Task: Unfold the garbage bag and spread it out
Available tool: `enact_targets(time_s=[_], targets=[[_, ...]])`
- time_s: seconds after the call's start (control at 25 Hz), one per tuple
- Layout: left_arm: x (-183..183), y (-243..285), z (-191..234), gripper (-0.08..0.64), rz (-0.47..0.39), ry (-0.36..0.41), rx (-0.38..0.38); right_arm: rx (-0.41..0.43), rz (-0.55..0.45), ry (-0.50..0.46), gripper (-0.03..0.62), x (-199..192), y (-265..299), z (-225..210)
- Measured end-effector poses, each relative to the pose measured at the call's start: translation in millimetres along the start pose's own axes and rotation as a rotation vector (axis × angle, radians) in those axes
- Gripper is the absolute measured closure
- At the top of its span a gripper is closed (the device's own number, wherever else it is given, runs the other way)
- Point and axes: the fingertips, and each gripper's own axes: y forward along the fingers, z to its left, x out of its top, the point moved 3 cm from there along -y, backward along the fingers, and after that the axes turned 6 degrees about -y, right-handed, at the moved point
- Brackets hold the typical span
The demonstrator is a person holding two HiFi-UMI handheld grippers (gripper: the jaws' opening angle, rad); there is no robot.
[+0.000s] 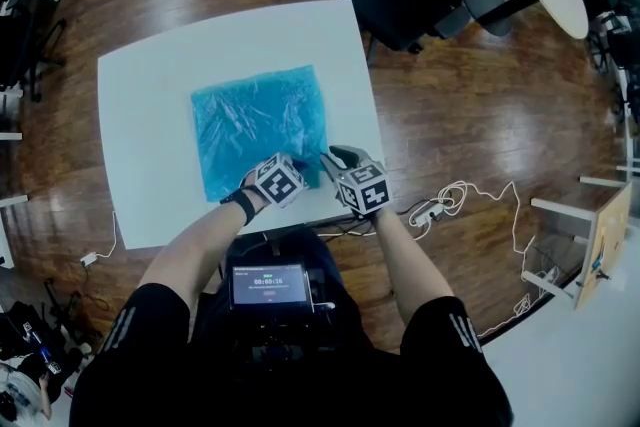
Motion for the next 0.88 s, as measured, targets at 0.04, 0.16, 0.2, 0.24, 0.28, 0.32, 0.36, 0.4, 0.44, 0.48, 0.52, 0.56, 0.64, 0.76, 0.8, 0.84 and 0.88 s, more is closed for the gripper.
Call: enact_targets(time_s=[0.04, 0.16, 0.2, 0.24, 0.28, 0.32, 0.36, 0.4, 0.44, 0.48, 0.52, 0.56, 0.64, 0.76, 0.8, 0.84, 0.88], targets=[[0, -3, 1, 0.560, -0.002, -0.012, 0.002, -0.002, -0.003, -0.001, 0.459, 1, 0, 0], [5, -20, 12, 0.560, -0.026, -0.043, 0.048, -0.009, -0.016, -0.005, 0.459, 4, -1, 2], [7, -24, 13, 0.560, -0.043, -0.061, 0.048, -0.013, -0.024, -0.003, 0.459, 5, -2, 1], [8, -27, 13, 0.560, -0.062, -0.082, 0.039, -0.018, -0.035, 0.004, 0.459, 8, -3, 1], [10, -29, 13, 0.560, -0.082, -0.101, 0.028, -0.024, -0.049, 0.018, 0.459, 11, -5, 1], [10, -31, 13, 0.560, -0.102, -0.116, 0.017, -0.030, -0.064, 0.038, 0.460, 14, -8, 0], [10, -31, 13, 0.560, -0.121, -0.126, 0.008, -0.038, -0.077, 0.059, 0.459, 15, -10, -2], [10, -32, 14, 0.560, -0.140, -0.134, 0.000, -0.047, -0.087, 0.080, 0.460, 14, -11, -5], [11, -35, 14, 0.560, -0.158, -0.144, -0.004, -0.058, -0.091, 0.098, 0.459, 11, -12, -8], [11, -39, 15, 0.560, -0.177, -0.157, -0.004, -0.072, -0.091, 0.111, 0.460, 9, -12, -11], [12, -43, 15, 0.560, -0.199, -0.169, -0.007, -0.087, -0.086, 0.120, 0.460, 6, -13, -13], [12, -47, 15, 0.560, -0.222, -0.181, -0.014, -0.098, -0.080, 0.124, 0.460, 3, -13, -14], [12, -52, 13, 0.560, -0.269, -0.201, -0.037, -0.095, -0.065, 0.125, 0.460, 1, -13, -8], [9, -60, 12, 0.560, -0.320, -0.230, -0.058, -0.044, -0.036, 0.094, 0.460, -5, -2, 7], [9, -62, 12, 0.560, -0.331, -0.235, -0.062, -0.028, -0.026, 0.082, 0.460, -6, 3, 13], [8, -64, 12, 0.560, -0.340, -0.236, -0.064, -0.015, -0.016, 0.072, 0.460, -7, 8, 18], [8, -66, 12, 0.560, -0.348, -0.235, -0.063, -0.005, -0.005, 0.062, 0.460, -8, 14, 22]])
